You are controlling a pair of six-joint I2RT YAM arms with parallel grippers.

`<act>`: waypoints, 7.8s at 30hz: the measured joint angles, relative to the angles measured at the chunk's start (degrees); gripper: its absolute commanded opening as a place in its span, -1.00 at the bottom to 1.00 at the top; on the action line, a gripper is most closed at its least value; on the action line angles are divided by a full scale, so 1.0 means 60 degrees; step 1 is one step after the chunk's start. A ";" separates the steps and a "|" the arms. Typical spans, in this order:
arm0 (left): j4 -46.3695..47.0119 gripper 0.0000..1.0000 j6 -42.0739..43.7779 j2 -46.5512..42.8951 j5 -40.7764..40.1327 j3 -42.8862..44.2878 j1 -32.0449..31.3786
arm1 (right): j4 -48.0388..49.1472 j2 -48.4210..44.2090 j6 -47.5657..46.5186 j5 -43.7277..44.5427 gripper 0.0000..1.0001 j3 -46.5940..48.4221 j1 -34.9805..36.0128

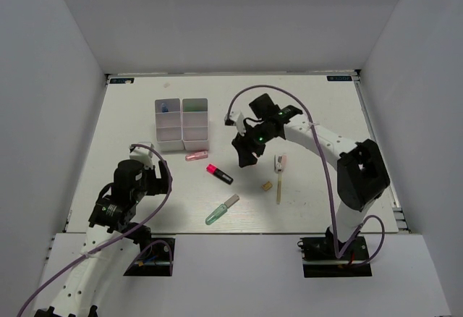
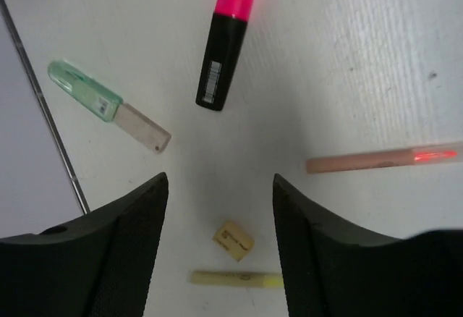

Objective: Sort the stationery into containers
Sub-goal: Pick up the pen from the center of the board, then place the pen in the storage box, then move the stationery to the center of the board.

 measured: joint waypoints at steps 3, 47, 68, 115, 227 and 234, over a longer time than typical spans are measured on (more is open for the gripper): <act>0.0000 0.89 -0.0004 0.0000 0.0000 0.0000 -0.0004 | -0.0419 0.0335 0.0036 0.0641 -0.16 -0.0146 0.0313; 0.0000 0.89 0.0000 -0.0226 -0.0004 0.0000 0.0000 | 0.1217 0.4131 0.0652 0.4324 0.10 0.2288 0.3104; 0.0000 0.89 -0.0004 -0.0546 -0.0113 -0.0004 0.0000 | -0.0004 0.1876 -0.0572 0.3603 -1.00 0.1264 0.3155; 0.0000 0.89 0.0004 -0.0401 -0.0178 -0.0004 0.0000 | 0.9890 0.5741 -0.1217 -0.0404 -1.00 0.4958 0.0586; 0.8812 -1.00 -0.2561 1.1715 -0.4564 0.1716 -0.4652 | 0.3249 -0.6535 0.2422 0.1184 -1.00 -0.5639 -0.2273; 0.8466 -0.87 -0.2889 1.1231 -0.4506 0.1359 -0.5319 | 0.3253 -0.6575 0.2430 0.1155 -1.00 -0.5639 -0.2273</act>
